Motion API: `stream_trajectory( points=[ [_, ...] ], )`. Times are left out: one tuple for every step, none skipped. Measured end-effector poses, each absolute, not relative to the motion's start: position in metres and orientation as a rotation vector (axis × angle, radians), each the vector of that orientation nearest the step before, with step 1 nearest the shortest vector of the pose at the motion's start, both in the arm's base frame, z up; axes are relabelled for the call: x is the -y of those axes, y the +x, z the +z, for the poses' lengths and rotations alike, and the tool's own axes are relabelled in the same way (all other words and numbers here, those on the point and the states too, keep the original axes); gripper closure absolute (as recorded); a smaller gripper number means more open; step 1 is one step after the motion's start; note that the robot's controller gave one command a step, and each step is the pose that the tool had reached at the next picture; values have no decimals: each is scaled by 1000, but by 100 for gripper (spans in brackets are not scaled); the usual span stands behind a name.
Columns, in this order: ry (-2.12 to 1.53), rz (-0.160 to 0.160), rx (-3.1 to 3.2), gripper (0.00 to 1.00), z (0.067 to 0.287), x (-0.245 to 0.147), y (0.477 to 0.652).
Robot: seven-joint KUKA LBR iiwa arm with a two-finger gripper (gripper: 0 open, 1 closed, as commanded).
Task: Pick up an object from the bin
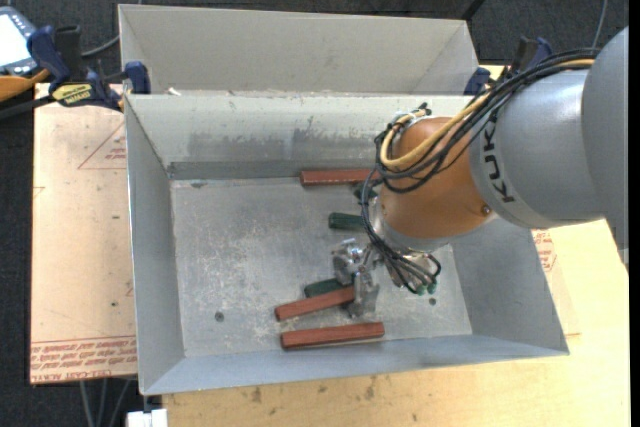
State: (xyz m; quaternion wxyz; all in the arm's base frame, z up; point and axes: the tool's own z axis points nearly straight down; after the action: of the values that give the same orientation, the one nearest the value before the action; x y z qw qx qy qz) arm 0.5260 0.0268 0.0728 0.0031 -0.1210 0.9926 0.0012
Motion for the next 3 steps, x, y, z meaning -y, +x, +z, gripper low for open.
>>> stream_trajectory(
  points=[
    [-379,3,-3115,0,70,-26,525],
    [-380,3,-3117,100,70,-26,524],
    [-478,7,-3096,100,183,-115,507]
  ],
)
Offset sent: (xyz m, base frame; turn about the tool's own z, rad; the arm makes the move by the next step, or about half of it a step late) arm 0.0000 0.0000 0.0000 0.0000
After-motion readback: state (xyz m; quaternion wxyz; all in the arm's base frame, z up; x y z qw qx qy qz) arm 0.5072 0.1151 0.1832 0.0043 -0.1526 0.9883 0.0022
